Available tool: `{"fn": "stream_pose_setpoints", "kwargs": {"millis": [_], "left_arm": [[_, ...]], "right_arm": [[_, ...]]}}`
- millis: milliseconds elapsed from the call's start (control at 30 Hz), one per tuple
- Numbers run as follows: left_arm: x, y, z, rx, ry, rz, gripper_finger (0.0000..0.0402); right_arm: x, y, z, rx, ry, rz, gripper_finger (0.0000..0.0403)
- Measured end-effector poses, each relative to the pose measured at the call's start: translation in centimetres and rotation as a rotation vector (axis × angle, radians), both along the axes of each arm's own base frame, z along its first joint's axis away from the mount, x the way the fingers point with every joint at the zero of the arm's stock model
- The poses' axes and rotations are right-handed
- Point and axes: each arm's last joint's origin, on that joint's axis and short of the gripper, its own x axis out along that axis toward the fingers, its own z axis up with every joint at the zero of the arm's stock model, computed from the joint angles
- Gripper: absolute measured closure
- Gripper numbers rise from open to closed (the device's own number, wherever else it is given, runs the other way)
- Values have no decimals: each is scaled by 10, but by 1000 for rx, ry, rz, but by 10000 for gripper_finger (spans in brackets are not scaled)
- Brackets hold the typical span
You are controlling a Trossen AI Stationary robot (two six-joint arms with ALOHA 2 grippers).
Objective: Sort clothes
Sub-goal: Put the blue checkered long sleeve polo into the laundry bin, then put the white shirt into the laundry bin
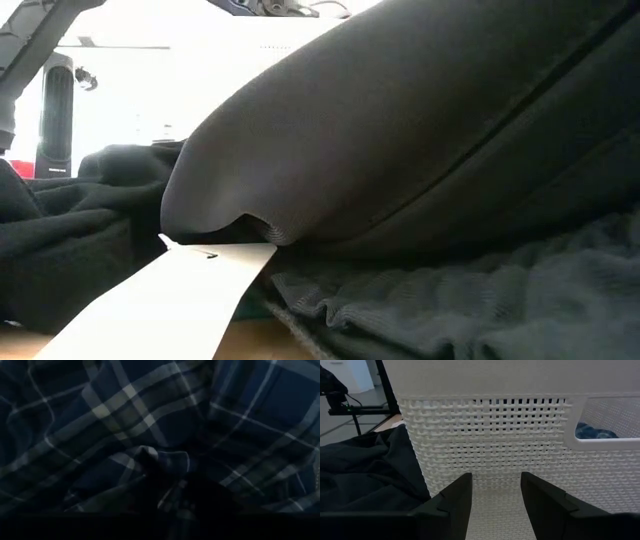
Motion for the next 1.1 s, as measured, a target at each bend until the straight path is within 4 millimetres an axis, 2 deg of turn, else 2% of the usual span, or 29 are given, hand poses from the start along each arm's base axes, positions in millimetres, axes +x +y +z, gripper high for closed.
{"fn": "stream_pose_setpoints", "kwargs": {"millis": [67,333,467,667,800,933,1100], "left_arm": [[-3,-1,7,-9,-11,-10,266],[-21,-23,67,35,-177,-83,266],[-43,-33,104,65,-249,-87,266],[-77,-62,141,117,-283,-110,266],[-99,-89,147,133,-319,-166,266],[-124,-112,138,123,-363,-204,266],[-158,-128,139,113,-427,-197,266]], "right_arm": [[0,0,0,0,-1,0,231],[0,0,0,0,-1,0,231],[0,0,0,0,-2,0,231],[0,0,0,0,-2,0,231],[0,0,0,0,-2,0,231],[0,0,0,0,-2,0,231],[0,0,0,0,-2,0,231]]}}
